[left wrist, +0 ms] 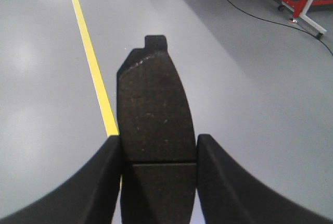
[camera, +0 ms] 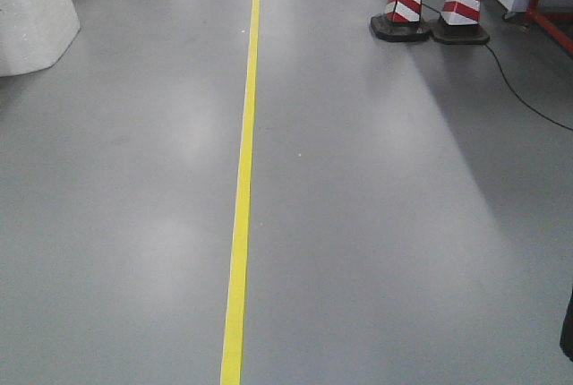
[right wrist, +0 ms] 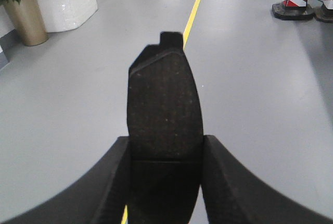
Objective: Move and align brake pads A on conveyor
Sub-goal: 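Drive along the yellow floor line past the striped cones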
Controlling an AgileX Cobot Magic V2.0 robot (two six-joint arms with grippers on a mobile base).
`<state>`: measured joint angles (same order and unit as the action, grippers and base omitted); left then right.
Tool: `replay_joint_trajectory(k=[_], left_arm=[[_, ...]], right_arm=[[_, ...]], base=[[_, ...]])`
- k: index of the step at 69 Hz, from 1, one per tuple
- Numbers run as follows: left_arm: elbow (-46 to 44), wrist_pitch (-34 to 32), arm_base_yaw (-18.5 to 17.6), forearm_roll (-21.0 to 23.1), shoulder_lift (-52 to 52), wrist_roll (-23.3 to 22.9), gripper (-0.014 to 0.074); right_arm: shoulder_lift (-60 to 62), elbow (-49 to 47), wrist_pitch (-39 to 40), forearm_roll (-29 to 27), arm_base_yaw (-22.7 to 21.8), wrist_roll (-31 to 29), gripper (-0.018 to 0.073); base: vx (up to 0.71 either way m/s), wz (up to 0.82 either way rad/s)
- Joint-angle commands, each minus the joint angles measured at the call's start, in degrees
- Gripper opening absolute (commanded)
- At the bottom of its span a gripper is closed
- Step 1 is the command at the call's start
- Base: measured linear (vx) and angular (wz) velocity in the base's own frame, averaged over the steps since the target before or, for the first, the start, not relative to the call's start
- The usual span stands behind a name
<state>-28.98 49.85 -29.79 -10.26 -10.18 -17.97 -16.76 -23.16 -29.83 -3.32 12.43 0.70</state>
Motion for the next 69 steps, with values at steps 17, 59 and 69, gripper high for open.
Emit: replay_joint_trajectory(k=[17, 59, 69], left_arm=[[-1.59, -5.19, 0.14, -0.53, -0.85, -0.06, -0.0006], [-1.59, -5.13, 0.14, -0.53, -0.85, -0.06, -0.0006], [-1.59, -5.13, 0.14, -0.53, -0.85, -0.06, -0.0006]], right_arm=[[-0.33, -1.84, 5.71, 0.26, -0.39, -0.70, -0.0004], [-0.33, -1.84, 5.71, 0.26, -0.39, -0.70, -0.0004], [-0.33, -1.84, 5.71, 0.26, -0.39, -0.70, -0.0004]], base=[[0.73, 0.00], [0.76, -0.05], [0.76, 0.02]])
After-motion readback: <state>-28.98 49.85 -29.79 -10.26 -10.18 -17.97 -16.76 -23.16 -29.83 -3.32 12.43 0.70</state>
